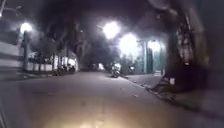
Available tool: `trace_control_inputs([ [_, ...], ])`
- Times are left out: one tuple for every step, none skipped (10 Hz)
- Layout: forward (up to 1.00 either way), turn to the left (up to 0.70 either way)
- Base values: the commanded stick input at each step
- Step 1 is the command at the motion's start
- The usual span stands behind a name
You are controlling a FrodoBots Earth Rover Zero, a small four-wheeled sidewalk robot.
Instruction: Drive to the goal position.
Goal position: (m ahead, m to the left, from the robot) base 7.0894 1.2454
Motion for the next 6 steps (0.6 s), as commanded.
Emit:
trace_control_inputs([
  [0.70,0.00],
  [0.70,0.00],
  [0.70,0.00],
  [0.70,0.00],
  [0.70,0.00],
  [0.70,0.00],
])
